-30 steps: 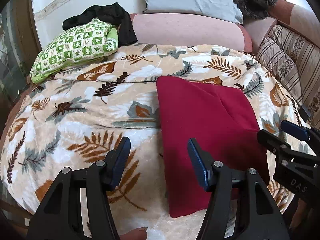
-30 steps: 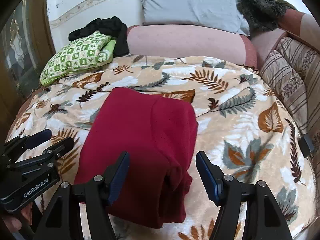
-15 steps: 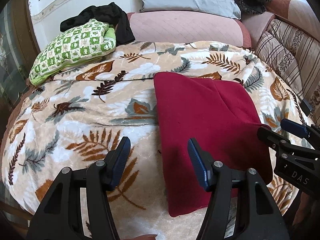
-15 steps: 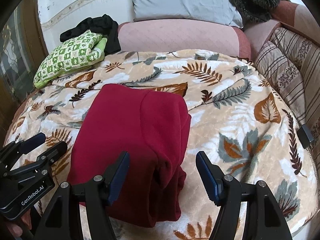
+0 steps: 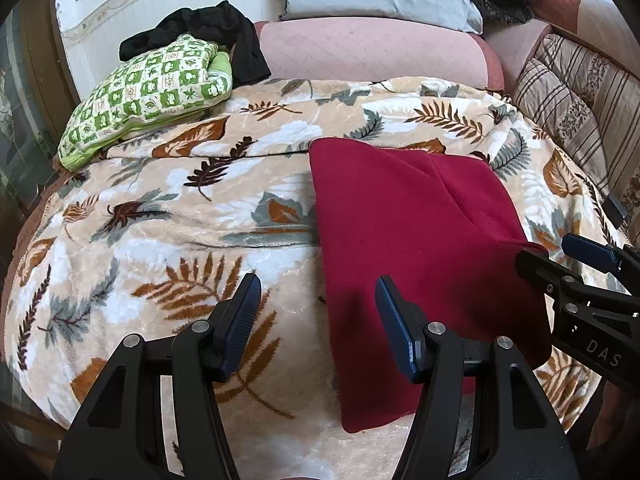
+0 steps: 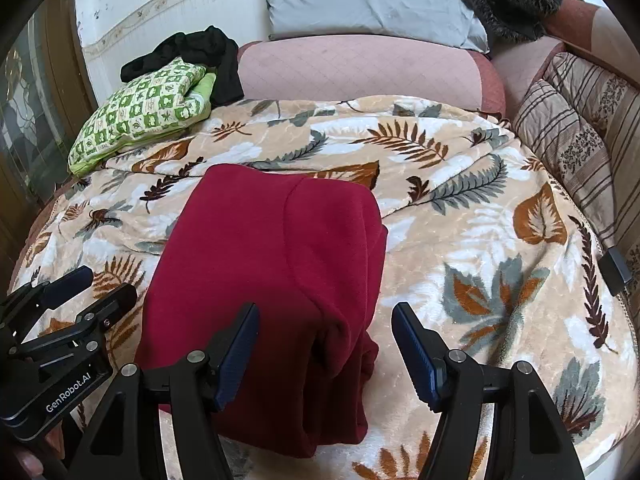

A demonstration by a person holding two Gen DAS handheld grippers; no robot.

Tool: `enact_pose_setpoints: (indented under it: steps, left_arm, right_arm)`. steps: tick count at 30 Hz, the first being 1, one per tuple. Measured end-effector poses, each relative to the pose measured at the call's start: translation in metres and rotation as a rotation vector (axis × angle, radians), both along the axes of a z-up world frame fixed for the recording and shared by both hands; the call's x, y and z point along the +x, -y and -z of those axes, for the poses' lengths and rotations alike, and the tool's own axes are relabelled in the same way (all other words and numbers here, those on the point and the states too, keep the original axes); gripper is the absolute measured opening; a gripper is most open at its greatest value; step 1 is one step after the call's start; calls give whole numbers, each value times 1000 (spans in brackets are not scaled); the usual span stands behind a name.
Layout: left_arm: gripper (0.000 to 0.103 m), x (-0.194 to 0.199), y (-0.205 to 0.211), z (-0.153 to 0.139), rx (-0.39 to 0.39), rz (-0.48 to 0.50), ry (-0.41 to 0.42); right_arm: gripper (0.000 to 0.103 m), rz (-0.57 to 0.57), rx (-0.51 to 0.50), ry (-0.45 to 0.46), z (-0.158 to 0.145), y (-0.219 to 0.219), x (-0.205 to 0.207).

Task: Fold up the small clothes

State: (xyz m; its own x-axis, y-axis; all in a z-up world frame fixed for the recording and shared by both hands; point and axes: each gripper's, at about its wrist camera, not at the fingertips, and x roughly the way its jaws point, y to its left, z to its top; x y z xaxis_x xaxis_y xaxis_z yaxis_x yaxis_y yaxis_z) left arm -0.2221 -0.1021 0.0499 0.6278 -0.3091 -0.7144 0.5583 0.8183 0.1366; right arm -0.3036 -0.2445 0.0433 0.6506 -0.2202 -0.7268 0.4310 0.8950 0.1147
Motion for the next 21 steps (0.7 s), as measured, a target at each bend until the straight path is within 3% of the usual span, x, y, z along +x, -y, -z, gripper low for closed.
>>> enact_pose_setpoints:
  steps: [21]
  left_arm:
    - [60,0,-3,0,-5,3,4]
  right_arm:
    - [66,-5,8,-4,0,0,2]
